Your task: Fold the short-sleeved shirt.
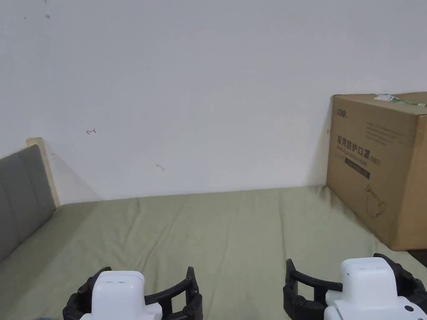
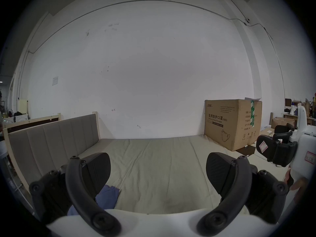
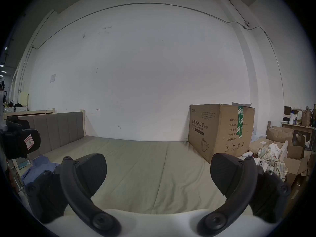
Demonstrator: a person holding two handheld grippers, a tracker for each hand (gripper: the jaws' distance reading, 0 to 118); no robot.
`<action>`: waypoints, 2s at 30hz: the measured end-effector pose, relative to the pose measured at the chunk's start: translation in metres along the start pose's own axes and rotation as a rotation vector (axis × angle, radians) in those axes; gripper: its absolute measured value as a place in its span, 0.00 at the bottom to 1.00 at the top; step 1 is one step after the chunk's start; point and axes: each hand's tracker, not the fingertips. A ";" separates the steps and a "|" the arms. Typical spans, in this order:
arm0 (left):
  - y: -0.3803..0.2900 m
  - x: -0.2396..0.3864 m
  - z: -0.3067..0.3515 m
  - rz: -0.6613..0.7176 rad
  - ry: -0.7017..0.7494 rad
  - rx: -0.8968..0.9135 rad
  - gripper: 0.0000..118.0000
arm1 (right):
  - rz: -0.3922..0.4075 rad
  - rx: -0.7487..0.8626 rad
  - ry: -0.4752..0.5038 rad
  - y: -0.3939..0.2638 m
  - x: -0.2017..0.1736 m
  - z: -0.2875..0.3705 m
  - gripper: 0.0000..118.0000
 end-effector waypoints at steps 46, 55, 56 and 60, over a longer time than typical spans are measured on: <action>0.010 0.001 -0.008 0.060 -0.025 -0.027 0.97 | -0.010 -0.016 0.061 0.018 0.009 0.004 1.00; 0.018 0.012 0.003 -0.021 -0.001 0.027 0.27 | -0.011 0.009 0.010 0.018 -0.001 0.005 0.24; 0.017 0.014 0.003 -0.043 0.029 0.038 0.06 | -0.016 0.005 0.027 0.018 0.000 0.005 0.22; 0.016 0.012 0.002 -0.008 0.016 0.038 0.00 | -0.030 0.013 0.044 0.016 0.004 0.004 0.04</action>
